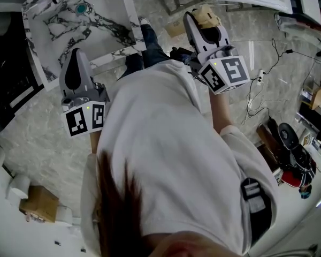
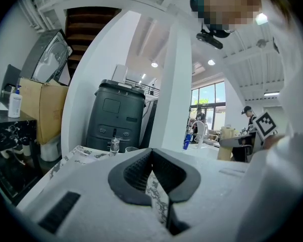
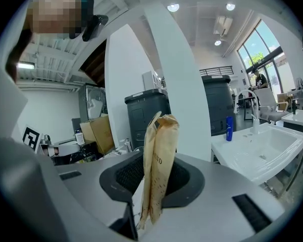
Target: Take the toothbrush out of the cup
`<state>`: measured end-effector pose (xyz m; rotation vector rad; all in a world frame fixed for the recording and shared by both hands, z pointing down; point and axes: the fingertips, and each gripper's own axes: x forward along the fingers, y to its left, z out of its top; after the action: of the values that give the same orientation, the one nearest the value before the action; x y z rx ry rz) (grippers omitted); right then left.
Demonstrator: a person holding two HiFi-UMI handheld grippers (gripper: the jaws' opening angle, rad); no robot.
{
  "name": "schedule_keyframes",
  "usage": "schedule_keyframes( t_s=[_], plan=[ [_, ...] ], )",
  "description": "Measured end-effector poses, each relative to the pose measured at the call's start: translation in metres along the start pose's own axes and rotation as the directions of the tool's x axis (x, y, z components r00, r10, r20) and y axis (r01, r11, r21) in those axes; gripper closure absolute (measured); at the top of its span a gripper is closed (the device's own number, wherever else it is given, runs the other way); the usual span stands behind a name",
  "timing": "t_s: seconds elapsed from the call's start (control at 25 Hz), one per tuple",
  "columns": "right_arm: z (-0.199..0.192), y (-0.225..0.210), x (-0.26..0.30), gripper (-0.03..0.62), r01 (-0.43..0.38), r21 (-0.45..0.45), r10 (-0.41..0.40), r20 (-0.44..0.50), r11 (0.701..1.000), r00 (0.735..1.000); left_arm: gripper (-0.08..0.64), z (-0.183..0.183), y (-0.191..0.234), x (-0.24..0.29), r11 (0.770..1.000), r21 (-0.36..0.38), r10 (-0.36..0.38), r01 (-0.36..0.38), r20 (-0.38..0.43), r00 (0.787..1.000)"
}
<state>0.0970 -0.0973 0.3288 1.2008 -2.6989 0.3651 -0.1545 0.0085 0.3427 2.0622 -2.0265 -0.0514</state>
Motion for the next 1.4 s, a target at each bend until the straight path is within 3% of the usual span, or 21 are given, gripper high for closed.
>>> schedule_keyframes(
  t_s=[1.4],
  plan=[
    [0.008, 0.008, 0.008, 0.505, -0.028, -0.058, 0.027, -0.010, 0.998, 1.000, 0.549, 0.006, 0.016, -0.005, 0.999, -0.022, 0.037, -0.037, 0.012, 0.999]
  ],
)
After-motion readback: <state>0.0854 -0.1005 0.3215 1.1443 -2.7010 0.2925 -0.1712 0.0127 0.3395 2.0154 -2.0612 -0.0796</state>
